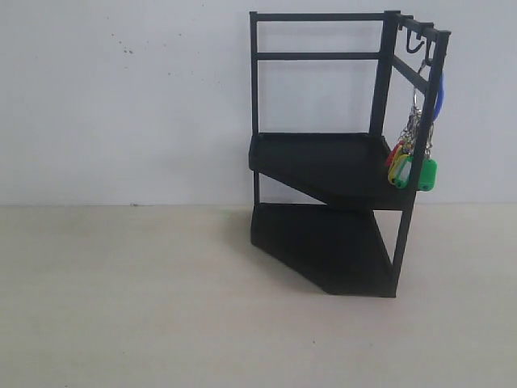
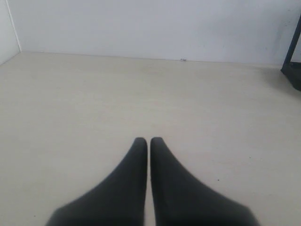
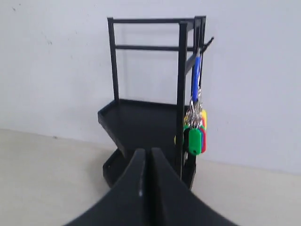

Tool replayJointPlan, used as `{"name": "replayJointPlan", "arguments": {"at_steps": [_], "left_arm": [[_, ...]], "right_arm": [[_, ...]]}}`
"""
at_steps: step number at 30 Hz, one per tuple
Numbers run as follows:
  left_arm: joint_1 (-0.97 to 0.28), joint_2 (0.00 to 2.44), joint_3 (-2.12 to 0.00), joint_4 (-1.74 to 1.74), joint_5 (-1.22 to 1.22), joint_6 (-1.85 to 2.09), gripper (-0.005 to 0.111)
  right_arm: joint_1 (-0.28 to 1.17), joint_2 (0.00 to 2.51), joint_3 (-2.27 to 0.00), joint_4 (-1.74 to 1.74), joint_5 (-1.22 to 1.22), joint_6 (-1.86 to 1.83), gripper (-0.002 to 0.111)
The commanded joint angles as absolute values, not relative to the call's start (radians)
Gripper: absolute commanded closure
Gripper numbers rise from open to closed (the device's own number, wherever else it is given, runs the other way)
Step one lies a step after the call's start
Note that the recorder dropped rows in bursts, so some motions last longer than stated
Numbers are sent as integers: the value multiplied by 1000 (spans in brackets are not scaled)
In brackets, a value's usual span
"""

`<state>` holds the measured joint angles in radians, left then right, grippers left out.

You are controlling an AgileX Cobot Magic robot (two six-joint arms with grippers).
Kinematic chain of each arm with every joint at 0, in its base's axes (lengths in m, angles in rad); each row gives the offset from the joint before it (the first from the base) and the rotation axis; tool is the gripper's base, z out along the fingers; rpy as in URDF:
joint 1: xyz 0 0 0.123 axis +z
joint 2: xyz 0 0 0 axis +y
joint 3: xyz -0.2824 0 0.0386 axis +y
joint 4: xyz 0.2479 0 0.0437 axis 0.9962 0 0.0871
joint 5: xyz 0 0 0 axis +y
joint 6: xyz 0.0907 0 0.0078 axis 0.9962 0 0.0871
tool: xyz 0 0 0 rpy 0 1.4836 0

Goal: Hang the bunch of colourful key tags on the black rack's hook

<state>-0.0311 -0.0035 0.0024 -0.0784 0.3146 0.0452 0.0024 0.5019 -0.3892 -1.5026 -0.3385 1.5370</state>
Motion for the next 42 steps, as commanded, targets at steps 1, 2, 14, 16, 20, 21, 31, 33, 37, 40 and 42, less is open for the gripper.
{"name": "replayJointPlan", "arguments": {"at_steps": [1, 2, 14, 16, 20, 21, 31, 33, 37, 40, 42], "left_arm": [[-28, 0, 0, -85, 307, 45, 102], [-28, 0, 0, -85, 307, 45, 102], [-28, 0, 0, -85, 307, 45, 102], [-28, 0, 0, -85, 307, 45, 102], [-28, 0, 0, -85, 307, 45, 102], [-28, 0, 0, -85, 307, 45, 102], [-28, 0, 0, -85, 307, 45, 102], [-28, 0, 0, -85, 307, 45, 102], [-28, 0, 0, -85, 307, 45, 102], [-28, 0, 0, -85, 307, 45, 102], [-28, 0, 0, -85, 307, 45, 102]], "right_arm": [[-1, 315, -346, -1499, -317, 1577, 108], [-1, 284, -340, -1499, -312, 1602, 108], [0, 281, -193, -64, -26, 407, 108], [0, 279, -180, -62, -31, 399, 108], [0, 268, -160, 7, -32, 266, 108], [0, 266, -160, 44, -27, 210, 108], [0, 266, -160, 125, -27, 32, 108], [0, 264, -160, 125, -27, 29, 108], [0, 217, -110, 125, -21, 28, 108], [0, 140, -38, 125, -18, 45, 108], [0, 86, 0, 125, -18, 46, 108]]}}
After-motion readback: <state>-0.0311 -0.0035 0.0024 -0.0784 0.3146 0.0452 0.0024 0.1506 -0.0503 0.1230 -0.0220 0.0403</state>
